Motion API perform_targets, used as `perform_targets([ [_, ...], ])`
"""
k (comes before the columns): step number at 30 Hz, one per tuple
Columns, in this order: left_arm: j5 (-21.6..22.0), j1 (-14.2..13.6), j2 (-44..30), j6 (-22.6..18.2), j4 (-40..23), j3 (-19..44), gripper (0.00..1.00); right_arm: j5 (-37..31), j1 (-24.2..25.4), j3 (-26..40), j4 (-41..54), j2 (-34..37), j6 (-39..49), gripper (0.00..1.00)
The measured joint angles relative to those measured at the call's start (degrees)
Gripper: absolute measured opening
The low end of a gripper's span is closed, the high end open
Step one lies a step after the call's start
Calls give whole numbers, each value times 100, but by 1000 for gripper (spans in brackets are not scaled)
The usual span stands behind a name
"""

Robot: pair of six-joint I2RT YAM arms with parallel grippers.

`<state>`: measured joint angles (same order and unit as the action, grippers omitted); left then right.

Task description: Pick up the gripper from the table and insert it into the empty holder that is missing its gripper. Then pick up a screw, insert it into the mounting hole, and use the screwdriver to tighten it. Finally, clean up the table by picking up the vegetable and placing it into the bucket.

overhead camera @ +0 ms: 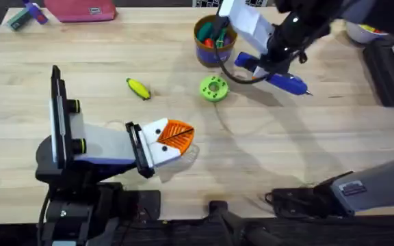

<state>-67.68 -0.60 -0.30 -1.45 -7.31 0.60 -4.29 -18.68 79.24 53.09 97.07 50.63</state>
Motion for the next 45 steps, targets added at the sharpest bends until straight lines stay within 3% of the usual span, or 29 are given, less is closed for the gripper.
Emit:
perform_targets([
  [6,-1,0,-1,0,0,0,19,0,234,0,-358,630,27,24],
  [21,0,-2,-2,0,0,0,19,-17,472,11,-471,1153,87,37],
  [22,0,0,0,0,0,0,19,-16,472,11,-467,1155,79,131],
  [27,0,0,-2,0,0,0,19,-44,470,15,-475,1153,75,854],
  [28,0,0,0,0,0,0,19,-44,470,15,-475,1153,51,951],
  [34,0,0,0,-2,0,0,21,5,470,22,-486,1130,-371,992],
  [35,0,0,0,-16,1,0,59,49,470,22,-489,1091,-477,993],
  [36,-2,0,-1,-3,0,0,181,88,470,22,-489,1030,-585,993],
  [40,0,-2,0,-17,0,0,806,179,470,60,-469,531,-1183,993],
  [41,-4,0,0,3,0,0,909,192,470,101,-469,383,-1354,993],
  [45,-1,0,0,-1,0,0,953,231,470,394,-475,-278,-2248,994],
])
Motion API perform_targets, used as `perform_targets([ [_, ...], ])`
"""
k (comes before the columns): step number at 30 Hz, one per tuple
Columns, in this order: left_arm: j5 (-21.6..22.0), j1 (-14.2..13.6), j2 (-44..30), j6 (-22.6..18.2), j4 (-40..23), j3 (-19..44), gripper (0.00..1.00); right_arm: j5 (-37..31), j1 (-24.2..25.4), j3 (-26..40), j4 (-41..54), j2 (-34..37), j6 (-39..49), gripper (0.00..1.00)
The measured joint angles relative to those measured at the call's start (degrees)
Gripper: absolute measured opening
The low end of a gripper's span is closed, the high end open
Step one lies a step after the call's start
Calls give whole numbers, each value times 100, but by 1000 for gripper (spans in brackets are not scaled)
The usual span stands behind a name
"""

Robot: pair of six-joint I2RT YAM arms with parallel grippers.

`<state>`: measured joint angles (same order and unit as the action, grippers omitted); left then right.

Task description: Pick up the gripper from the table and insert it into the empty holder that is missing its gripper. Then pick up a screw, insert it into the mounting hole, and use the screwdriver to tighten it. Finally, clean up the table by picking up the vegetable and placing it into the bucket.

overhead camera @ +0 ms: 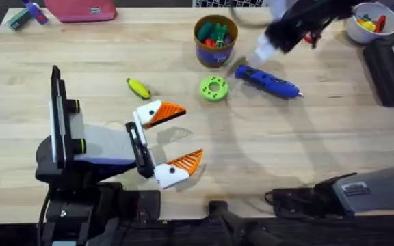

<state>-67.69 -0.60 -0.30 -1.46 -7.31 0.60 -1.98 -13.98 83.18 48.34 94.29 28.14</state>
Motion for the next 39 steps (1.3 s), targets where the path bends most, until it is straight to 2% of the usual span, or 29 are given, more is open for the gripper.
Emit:
perform_targets([
  [7,273,-1,0,107,69,0,970,35,0,190,230,-1278,-1703,994],
  [11,884,0,0,447,162,0,987,43,0,194,726,-1949,-2266,994],
  [14,1567,0,-9,520,190,30,990,100,0,120,835,-2415,-2501,994],
  [17,2267,0,-194,417,-308,349,987,146,0,-273,648,-2934,-2771,994],
  [21,3098,0,-898,37,-1413,1411,985,166,0,-1109,342,-3619,-3175,994],
  [25,3881,0,-1970,-384,-2529,2904,985,164,0,-1973,172,-4350,-3560,994],
  [29,4477,0,-3166,-577,-3487,4240,985,-58,0,-2652,123,-5059,-3869,994],
  [34,4864,0,-4506,-672,-4417,5482,985,-422,0,-3138,133,-5503,-4125,994],
  [39,5046,0,-5325,-707,-4571,5982,985,-546,0,-3231,128,-5500,-4199,994],
])
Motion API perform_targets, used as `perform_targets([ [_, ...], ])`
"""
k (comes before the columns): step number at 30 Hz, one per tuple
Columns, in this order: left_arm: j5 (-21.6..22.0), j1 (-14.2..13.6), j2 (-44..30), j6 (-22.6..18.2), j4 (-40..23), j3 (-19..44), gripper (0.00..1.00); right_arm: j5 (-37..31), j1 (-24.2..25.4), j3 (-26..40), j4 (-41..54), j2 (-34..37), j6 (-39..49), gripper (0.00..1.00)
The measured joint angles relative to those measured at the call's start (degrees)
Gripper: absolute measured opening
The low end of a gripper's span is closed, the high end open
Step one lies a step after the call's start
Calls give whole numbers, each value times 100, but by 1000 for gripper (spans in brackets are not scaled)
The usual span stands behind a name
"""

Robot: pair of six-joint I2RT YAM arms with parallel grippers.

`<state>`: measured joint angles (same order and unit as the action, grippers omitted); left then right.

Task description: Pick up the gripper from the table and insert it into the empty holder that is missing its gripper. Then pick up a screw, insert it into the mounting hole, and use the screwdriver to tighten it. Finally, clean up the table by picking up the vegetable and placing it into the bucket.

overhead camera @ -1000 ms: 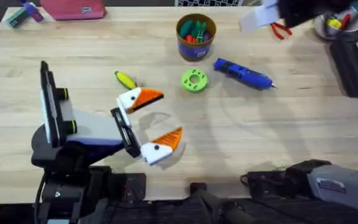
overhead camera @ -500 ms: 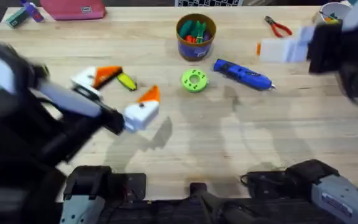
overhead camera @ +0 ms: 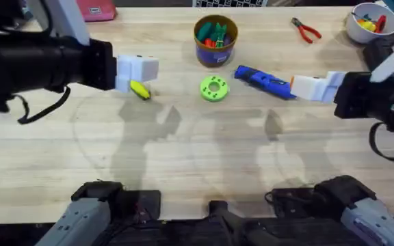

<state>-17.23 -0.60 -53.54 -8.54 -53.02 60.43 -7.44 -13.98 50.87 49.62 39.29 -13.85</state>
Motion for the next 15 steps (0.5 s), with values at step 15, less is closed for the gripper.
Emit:
perform_targets([
  [15,1702,-2,-2505,2852,-931,1408,985,-46,1,0,55,-5,-54,994],
])
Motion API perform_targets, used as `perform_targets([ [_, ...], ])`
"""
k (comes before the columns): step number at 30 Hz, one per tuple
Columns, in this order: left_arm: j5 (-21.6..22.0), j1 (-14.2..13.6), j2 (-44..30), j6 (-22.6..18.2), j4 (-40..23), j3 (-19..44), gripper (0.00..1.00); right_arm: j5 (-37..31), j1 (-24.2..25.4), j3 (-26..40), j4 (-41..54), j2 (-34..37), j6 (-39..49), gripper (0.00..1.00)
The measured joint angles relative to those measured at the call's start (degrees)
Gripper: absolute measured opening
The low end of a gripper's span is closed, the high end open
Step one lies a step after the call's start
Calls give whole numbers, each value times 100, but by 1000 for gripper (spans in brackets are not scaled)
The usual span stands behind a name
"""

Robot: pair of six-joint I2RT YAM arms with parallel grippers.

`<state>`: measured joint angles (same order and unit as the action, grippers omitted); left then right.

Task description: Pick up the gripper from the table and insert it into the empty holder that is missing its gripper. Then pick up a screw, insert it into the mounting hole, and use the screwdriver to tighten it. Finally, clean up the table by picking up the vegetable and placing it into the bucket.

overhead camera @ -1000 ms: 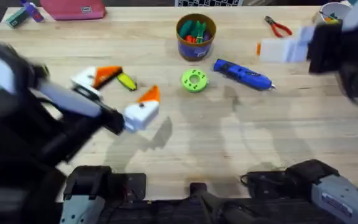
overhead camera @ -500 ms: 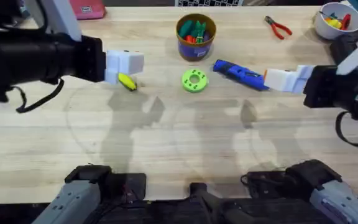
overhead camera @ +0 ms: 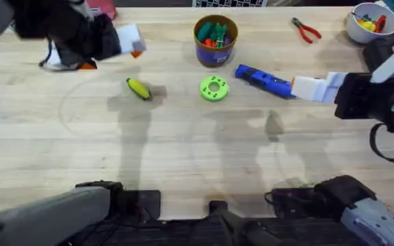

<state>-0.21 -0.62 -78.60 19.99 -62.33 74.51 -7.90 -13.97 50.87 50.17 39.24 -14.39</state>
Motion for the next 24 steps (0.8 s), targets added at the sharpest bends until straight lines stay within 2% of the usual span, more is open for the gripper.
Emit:
perform_targets([
  [4,120,0,-593,975,145,242,986,-2,-1,0,-2,-1,-4,994],
  [7,126,0,-952,1711,-13,242,986,-2,1,0,-2,0,-19,994],
  [10,74,0,-1286,2137,-144,242,987,-2,-1,0,-2,-1,-20,994],
  [13,-26,0,-1617,2372,-214,242,986,-2,0,0,-2,-1,-20,994],
  [16,-145,2,-1917,2482,-28,242,985,-2,0,0,-2,-1,-20,994],
  [21,-437,53,-2435,2555,425,242,987,-2,-1,0,-2,-1,-20,994],
  [24,-529,119,-2649,2564,468,242,988,-2,-1,0,-2,0,-20,994],
])
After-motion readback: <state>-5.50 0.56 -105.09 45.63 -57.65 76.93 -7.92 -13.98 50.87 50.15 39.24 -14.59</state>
